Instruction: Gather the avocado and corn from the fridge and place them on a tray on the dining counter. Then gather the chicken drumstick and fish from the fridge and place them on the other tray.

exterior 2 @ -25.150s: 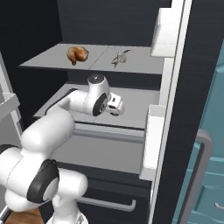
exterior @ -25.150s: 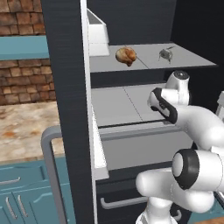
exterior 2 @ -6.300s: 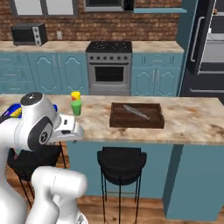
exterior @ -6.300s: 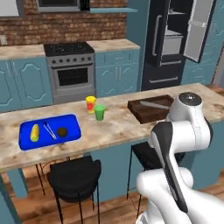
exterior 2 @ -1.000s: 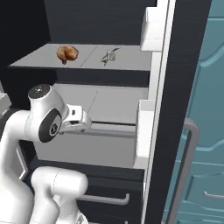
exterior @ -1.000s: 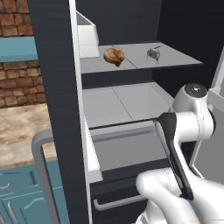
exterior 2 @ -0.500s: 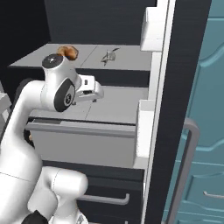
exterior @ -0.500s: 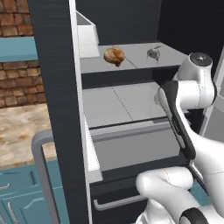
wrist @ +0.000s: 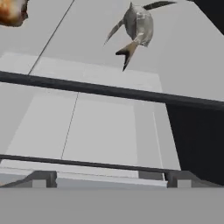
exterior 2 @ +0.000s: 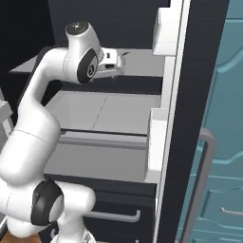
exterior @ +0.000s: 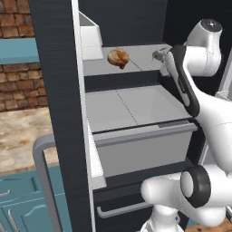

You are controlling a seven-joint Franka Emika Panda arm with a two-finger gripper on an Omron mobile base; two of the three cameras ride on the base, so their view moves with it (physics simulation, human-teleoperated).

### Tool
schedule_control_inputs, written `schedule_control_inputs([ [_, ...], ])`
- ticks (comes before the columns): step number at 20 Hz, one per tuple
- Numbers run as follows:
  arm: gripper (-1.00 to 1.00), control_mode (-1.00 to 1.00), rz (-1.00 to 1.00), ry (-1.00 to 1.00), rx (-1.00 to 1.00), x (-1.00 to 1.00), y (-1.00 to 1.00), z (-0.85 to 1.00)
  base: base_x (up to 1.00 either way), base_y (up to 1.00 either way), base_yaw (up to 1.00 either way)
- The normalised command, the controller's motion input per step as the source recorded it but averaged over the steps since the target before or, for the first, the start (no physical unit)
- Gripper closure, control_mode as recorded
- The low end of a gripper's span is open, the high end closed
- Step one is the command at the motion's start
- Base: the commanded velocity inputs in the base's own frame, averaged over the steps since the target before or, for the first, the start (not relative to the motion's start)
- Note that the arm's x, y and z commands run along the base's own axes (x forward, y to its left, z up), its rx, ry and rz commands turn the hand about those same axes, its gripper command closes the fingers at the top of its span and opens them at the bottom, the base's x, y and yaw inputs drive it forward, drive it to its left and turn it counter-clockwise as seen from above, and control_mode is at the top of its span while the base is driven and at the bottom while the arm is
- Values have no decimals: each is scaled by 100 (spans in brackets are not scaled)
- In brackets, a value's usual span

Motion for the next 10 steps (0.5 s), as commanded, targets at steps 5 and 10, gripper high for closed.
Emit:
schedule_control_inputs([
  [5,-100,-100,0,1,7,90,-1,14,0,0,0],
  [10,-100,-100,0,2,4,82,-4,0,0,0,0],
])
